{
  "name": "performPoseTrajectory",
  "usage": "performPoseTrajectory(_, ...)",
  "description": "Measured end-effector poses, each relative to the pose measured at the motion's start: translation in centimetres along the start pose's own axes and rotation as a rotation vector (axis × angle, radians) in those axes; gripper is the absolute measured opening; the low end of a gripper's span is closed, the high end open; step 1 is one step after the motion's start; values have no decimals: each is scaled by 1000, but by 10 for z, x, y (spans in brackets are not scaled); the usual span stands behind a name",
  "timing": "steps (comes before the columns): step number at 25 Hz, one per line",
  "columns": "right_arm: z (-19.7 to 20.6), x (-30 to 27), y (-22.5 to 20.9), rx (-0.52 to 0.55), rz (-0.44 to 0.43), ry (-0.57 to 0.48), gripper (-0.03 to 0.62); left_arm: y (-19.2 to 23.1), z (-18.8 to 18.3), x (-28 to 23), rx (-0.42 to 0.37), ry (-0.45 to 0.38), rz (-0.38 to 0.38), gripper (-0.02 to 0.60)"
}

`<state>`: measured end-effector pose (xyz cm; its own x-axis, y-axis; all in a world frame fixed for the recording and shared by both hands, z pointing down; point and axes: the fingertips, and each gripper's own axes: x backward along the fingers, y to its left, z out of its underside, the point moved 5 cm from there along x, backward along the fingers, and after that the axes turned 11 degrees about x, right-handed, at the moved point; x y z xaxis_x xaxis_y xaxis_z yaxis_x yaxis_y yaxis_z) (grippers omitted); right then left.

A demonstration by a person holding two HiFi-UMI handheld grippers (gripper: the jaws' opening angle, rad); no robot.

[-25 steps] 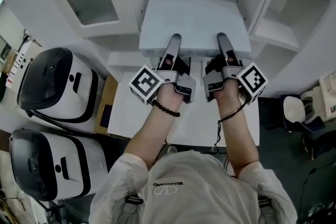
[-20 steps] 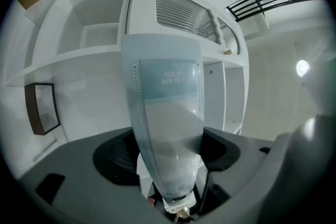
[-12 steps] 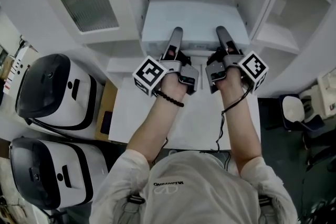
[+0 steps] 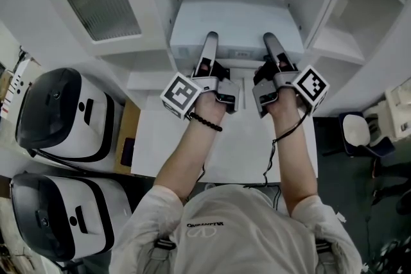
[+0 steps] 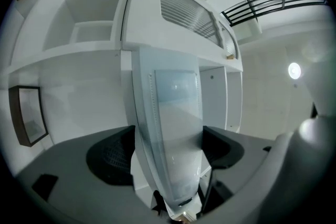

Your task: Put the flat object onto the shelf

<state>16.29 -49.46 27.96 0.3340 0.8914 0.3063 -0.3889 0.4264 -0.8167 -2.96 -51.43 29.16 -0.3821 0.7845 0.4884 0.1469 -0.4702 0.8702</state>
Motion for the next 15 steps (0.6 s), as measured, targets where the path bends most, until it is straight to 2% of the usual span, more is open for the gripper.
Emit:
performPoseTrajectory(2,2,16,5,48,-9,-44,368,-2,-3,14,5,-17,8,377)
performPoseTrajectory(5,5,42,7,177,31,-103,348,-2,-6,43,-6,-36,2,377)
performPoseTrajectory(7,5,58,9,310,72,-132,347,-2,-9,63,-95,-20,-22,376)
performPoseTrajectory(8,5,68,11,412,96,-154,331,-5,-9,72,-191,8,-35,368)
performPoseTrajectory(10,3,84,23,666,123,-208,260,-19,-3,77,-471,95,-34,279)
performPoseTrajectory(12,5,89,41,865,107,-252,151,-36,5,71,-739,161,-15,152)
performPoseTrajectory(13,7,88,49,925,97,-254,110,-43,9,67,-844,180,-12,93)
performPoseTrajectory(15,11,81,54,965,100,-212,62,-49,14,59,-995,206,-25,33)
